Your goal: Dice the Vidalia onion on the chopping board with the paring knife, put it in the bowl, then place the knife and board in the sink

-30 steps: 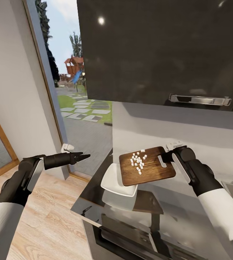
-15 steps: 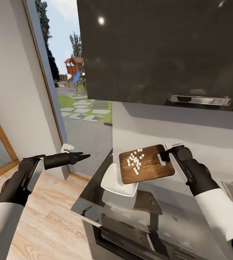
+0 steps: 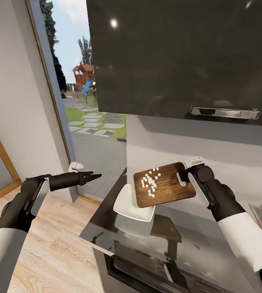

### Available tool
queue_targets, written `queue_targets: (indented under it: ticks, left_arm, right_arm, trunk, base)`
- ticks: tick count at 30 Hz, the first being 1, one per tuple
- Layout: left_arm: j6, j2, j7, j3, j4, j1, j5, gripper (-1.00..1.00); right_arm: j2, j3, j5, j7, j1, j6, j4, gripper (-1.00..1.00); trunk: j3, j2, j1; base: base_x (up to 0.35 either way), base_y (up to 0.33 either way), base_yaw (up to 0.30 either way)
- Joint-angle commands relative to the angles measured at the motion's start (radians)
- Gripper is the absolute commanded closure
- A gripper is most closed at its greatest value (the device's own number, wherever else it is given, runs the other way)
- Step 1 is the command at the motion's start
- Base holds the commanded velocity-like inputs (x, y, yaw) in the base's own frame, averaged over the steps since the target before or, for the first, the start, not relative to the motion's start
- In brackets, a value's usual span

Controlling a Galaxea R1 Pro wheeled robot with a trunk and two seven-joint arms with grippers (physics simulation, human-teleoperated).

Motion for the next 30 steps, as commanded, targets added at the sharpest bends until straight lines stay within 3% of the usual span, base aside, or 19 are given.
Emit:
queue_targets:
  ticks: [1, 30]
  left_arm:
    - [0.007, 0.000, -0.001, 0.000, 0.000, -0.001, 0.004, -1.00]
    - [0.007, 0.000, -0.001, 0.000, 0.000, -0.001, 0.004, -1.00]
  right_arm:
    - [-0.001, 0.005, -0.011, -0.012, -0.001, 0.003, -0.001, 1.00]
    - [-0.002, 0.017, -0.011, -0.016, -0.001, -0.001, -0.001, 1.00]
  trunk:
    - [-0.002, -0.002, 0.001]
    - [-0.002, -0.002, 0.001]
  base:
    - [0.000, 0.000, 0.000]
    - [0.000, 0.000, 0.000]
